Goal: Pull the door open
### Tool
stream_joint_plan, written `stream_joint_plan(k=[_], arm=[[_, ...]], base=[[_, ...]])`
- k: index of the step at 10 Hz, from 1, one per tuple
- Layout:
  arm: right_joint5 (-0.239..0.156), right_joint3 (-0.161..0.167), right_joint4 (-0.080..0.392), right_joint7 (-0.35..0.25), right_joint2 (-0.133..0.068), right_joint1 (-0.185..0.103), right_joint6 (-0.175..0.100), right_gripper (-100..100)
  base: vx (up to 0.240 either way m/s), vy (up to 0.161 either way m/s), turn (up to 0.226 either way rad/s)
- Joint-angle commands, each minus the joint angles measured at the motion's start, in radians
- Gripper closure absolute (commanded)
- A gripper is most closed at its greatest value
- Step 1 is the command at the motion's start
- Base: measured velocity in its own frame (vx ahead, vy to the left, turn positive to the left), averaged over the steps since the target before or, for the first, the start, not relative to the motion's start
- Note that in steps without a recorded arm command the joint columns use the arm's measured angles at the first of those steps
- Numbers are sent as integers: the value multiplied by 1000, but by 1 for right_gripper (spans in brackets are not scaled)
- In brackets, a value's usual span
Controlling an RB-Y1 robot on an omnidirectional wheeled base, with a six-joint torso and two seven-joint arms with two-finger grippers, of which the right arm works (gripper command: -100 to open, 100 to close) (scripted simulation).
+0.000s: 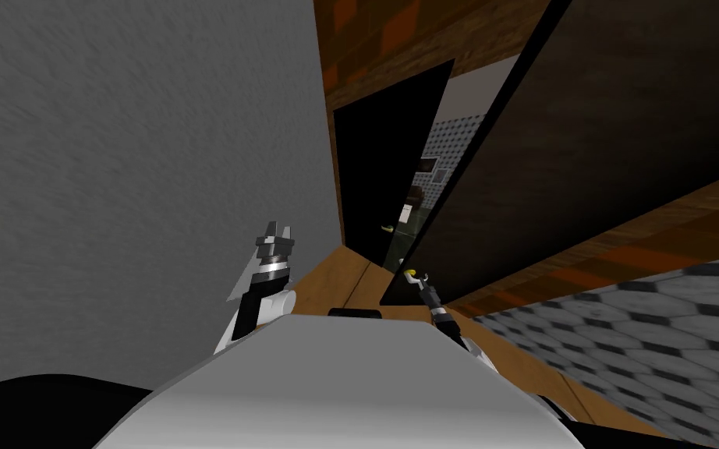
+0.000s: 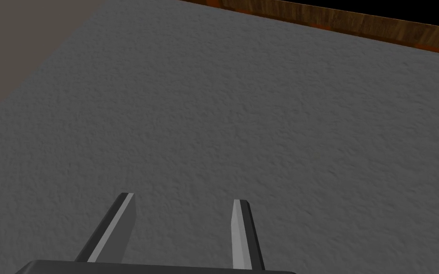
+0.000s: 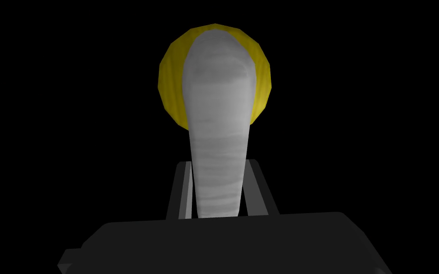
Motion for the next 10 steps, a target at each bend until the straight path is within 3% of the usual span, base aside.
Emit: stream_joint_plan(k=[1,7,8,10], arm=[[7,5,23,-1,8,8,-29,100],[13,-10,36,-17,-7,53,-91,100],[9,-14,34,-14,-10,46,-82,100],[11,-11,42,-16,-11,47,-90,100]], base=[[-173,-77,186],[-172,-82,200],[-89,-37,30],[-179,-46,171]])
